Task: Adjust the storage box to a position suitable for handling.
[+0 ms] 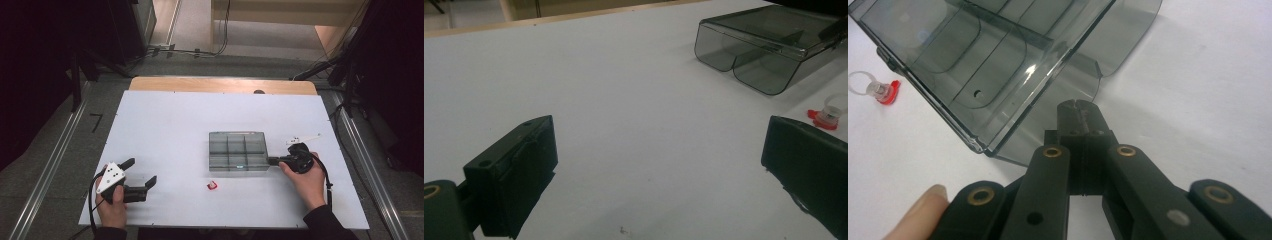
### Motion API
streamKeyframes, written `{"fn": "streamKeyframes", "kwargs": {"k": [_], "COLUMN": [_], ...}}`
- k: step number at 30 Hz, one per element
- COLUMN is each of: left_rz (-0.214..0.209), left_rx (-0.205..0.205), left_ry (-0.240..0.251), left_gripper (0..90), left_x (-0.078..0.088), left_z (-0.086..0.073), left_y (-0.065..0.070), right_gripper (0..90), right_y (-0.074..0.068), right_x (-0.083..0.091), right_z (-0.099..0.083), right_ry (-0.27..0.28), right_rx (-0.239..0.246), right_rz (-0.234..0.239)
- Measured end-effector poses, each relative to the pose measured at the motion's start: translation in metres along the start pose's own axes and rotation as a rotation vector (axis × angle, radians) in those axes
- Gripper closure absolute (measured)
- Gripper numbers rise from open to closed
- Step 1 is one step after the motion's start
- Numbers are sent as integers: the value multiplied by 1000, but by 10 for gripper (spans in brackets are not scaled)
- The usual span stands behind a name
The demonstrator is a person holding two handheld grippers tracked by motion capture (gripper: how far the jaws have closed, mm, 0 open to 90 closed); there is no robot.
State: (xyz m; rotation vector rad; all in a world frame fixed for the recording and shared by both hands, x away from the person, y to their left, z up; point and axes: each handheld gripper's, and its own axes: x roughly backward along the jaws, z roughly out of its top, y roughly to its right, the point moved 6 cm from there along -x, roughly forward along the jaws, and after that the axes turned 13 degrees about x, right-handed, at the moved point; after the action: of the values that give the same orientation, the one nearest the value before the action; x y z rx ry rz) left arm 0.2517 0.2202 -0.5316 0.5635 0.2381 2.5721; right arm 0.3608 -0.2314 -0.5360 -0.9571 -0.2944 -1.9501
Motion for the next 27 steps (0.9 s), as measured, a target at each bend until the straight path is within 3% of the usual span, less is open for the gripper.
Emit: {"fn": "streamKeyframes", "kwargs": {"k": [15,18,19,21,25,27], "left_rz": [-1,-3,-4,-6,-5,-4], "left_rx": [-7,-6,-7,-6,-9,-11], "left_ry": [-5,-5,-4,-4,-5,-6], "left_gripper": [16,16,16,16,16,16], "left_x": [-1,0,0,0,0,0], "left_z": [0,-1,0,0,0,-1], "left_y": [1,1,1,1,1,1], "right_gripper": [880,811,755,749,655,636], "right_y": [-17,-18,-19,-20,-27,-33], "right_x": [-12,-9,-3,0,20,28], "right_z": [9,11,12,13,14,16], "right_ry": [22,30,49,63,112,139], "right_rx": [29,37,40,47,68,69], "right_rz": [-8,-47,-91,-105,-178,-185]}}
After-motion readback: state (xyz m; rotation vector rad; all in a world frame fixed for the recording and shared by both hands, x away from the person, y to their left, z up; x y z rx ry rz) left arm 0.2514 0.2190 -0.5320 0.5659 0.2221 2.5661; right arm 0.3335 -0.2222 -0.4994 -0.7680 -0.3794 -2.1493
